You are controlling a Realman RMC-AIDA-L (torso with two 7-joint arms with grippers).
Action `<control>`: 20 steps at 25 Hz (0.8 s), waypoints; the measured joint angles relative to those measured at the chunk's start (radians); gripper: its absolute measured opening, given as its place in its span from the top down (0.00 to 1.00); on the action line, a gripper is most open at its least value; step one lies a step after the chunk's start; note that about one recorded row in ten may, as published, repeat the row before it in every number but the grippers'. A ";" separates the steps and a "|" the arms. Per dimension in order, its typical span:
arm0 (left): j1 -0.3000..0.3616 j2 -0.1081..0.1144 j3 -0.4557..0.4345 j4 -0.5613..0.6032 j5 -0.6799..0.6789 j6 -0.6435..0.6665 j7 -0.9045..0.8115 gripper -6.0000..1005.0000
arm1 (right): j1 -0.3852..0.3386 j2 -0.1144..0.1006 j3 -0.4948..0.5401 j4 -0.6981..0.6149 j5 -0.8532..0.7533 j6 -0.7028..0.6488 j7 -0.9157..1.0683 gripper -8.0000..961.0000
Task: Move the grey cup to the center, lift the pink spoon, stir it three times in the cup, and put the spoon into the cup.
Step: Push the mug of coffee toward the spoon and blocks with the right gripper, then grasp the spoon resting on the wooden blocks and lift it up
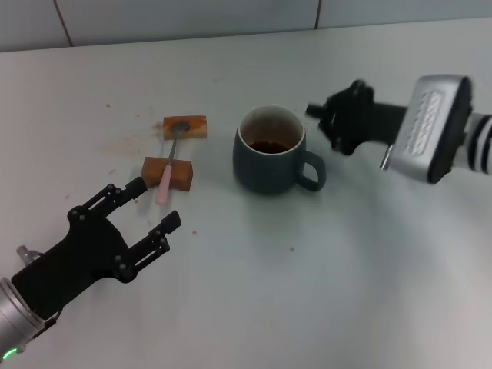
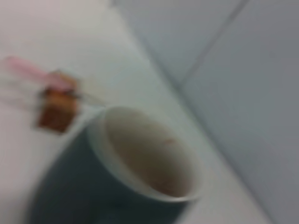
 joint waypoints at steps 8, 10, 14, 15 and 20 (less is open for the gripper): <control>0.000 0.000 0.000 0.000 0.000 0.000 0.000 0.30 | -0.157 -0.007 0.002 -0.084 0.371 -0.143 0.026 0.98; 0.000 0.000 0.000 0.000 0.000 0.000 0.000 0.30 | -0.191 -0.009 -0.001 -0.100 0.398 -0.172 0.080 0.98; -0.001 0.000 0.000 0.000 -0.002 0.000 0.000 0.30 | -0.266 -0.013 -0.006 -0.131 0.396 -0.294 0.230 0.98; -0.002 0.001 0.000 0.000 -0.002 0.000 0.000 0.30 | -0.288 -0.014 -0.006 -0.132 0.391 -0.336 0.255 0.98; -0.002 0.001 0.000 0.000 -0.002 0.000 0.000 0.30 | -0.404 -0.017 -0.007 -0.144 0.337 -0.503 0.299 0.98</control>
